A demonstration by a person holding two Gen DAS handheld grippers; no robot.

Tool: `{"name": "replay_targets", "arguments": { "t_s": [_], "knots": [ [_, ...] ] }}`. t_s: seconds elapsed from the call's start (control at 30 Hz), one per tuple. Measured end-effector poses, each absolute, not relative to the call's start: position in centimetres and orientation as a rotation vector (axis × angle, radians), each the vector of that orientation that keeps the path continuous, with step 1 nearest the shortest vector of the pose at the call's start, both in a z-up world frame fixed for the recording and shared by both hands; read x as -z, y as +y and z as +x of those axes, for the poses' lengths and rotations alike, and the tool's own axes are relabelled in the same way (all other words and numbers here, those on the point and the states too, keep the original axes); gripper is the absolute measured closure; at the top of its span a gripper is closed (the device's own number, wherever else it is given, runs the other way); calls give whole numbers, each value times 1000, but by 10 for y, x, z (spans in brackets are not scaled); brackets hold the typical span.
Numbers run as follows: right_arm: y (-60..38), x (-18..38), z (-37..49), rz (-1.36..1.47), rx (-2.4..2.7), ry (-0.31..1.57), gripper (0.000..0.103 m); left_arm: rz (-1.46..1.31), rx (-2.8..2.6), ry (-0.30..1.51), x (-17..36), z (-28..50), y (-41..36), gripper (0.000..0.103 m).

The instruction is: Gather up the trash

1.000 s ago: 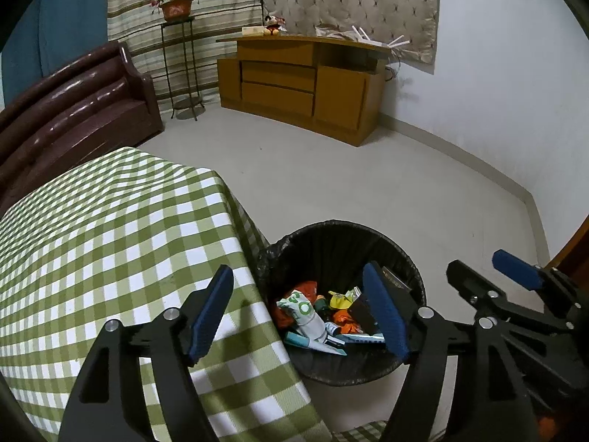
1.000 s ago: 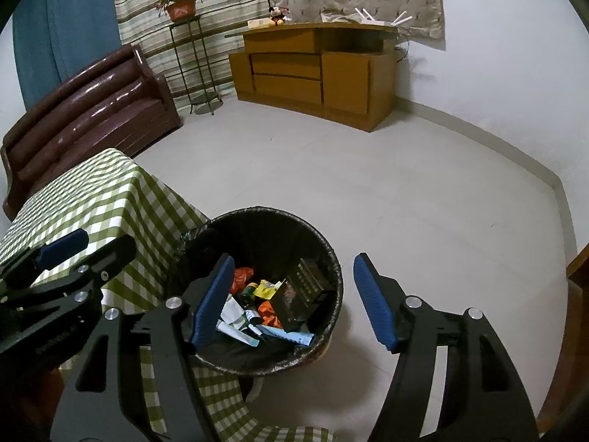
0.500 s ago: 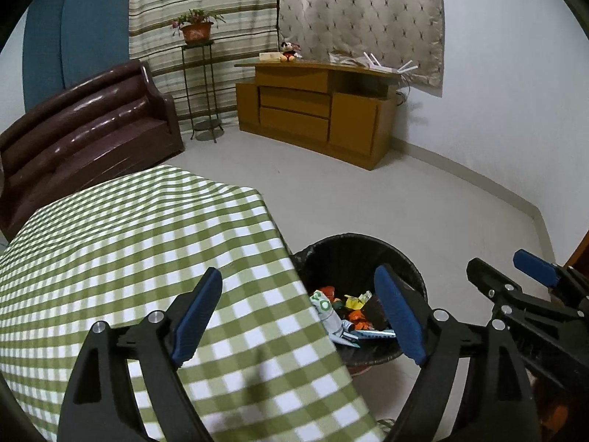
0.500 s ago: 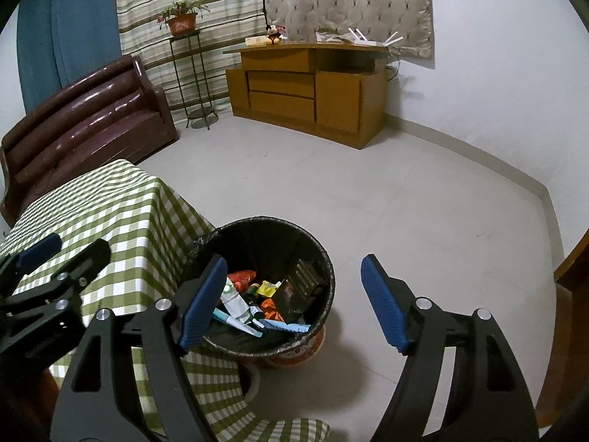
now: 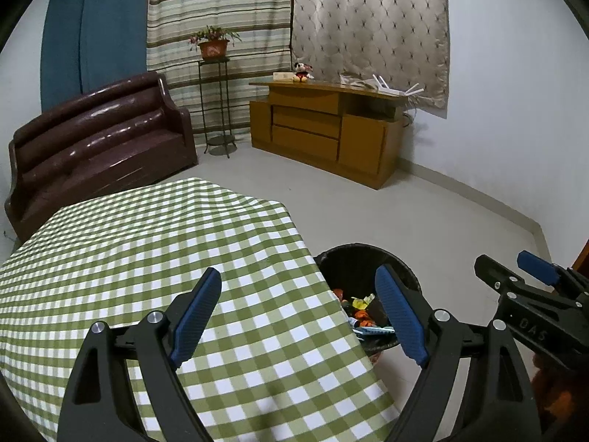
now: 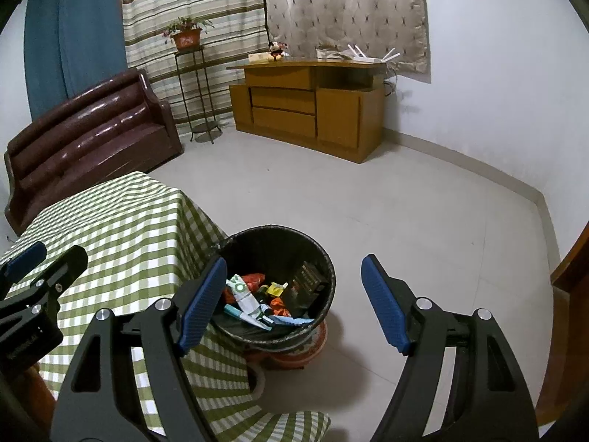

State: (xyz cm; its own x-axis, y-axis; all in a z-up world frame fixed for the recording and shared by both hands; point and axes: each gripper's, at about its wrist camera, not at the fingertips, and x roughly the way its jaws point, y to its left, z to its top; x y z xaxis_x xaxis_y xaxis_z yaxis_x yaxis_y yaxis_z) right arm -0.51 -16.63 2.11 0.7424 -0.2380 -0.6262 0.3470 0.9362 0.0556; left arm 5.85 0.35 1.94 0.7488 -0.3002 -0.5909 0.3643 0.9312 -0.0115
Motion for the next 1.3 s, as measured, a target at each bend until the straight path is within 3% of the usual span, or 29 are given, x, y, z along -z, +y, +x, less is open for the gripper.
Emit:
{"name": "replay_targets", "arguments": {
  "t_s": [1.3],
  "knots": [
    [-152, -45, -35, 131, 303, 598, 29, 94, 340, 586, -35, 32, 20, 20]
  ]
}}
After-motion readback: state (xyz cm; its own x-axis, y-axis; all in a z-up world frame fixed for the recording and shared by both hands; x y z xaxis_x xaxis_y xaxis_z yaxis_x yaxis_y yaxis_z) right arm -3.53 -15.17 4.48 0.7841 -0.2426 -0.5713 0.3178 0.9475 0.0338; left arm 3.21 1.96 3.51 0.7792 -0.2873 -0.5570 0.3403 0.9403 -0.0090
